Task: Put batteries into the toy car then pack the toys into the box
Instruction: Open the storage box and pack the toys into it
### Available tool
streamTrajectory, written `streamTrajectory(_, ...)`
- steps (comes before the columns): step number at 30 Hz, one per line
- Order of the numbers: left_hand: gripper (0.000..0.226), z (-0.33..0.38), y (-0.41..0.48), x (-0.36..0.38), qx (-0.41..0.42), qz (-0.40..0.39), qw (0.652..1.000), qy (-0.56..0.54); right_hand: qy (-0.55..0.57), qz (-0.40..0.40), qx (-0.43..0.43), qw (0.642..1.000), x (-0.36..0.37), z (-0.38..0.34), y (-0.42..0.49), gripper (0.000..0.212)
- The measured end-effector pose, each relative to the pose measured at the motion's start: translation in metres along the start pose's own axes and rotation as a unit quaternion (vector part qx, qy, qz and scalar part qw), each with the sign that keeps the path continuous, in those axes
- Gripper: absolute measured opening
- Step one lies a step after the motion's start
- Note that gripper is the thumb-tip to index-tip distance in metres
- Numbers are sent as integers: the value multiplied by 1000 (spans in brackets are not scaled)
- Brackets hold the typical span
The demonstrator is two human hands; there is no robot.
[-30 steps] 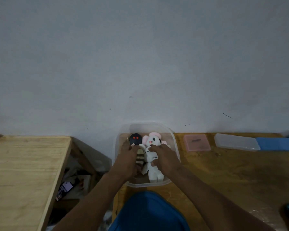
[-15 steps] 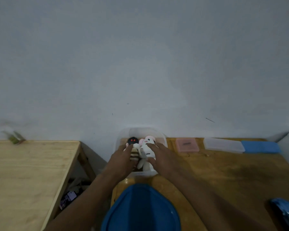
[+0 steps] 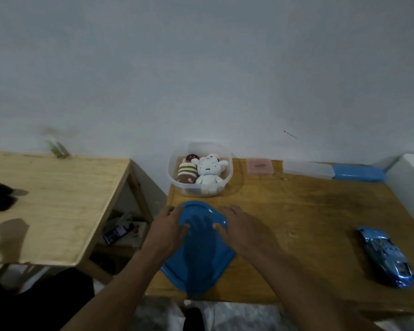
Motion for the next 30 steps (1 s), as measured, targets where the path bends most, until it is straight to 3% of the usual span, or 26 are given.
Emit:
streamTrajectory(6, 56, -37, -42, 18, -55, -31, 998, 15, 64, -30, 69, 995, 35, 6, -45, 54)
streamTrajectory(13, 53, -63, -24, 13, -80, -27, 996, -5, 63, -46, 128, 989, 59, 0, -65, 53)
streamTrajectory(18, 72, -79, -3, 36, -87, -117, 989, 35, 86, -45, 165, 982, 79, -8, -63, 54)
streamTrajectory(24, 78, -96, -3, 50, -118, -124, 984, 43, 140, 44, 237, 960, 77, -4, -54, 59)
streamTrajectory(27, 68, -107, -4, 52, -150, -150, 977, -7, 179, 83, 289, 937, 76, -1, -55, 65)
streamTrajectory(30, 76, -117, -5, 46, -180, -167, 967, -60, 173, 95, 301, 933, 73, -3, -55, 56)
Point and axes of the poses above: each hand's wrist, its own y-axis towards the middle knuckle, its own x-axis out of the palm, z = x × y, the point moved 6 cm from there along y, towards the middle knuckle, and after that the axes turned 12 degrees about -x, right-handed, at the moved point
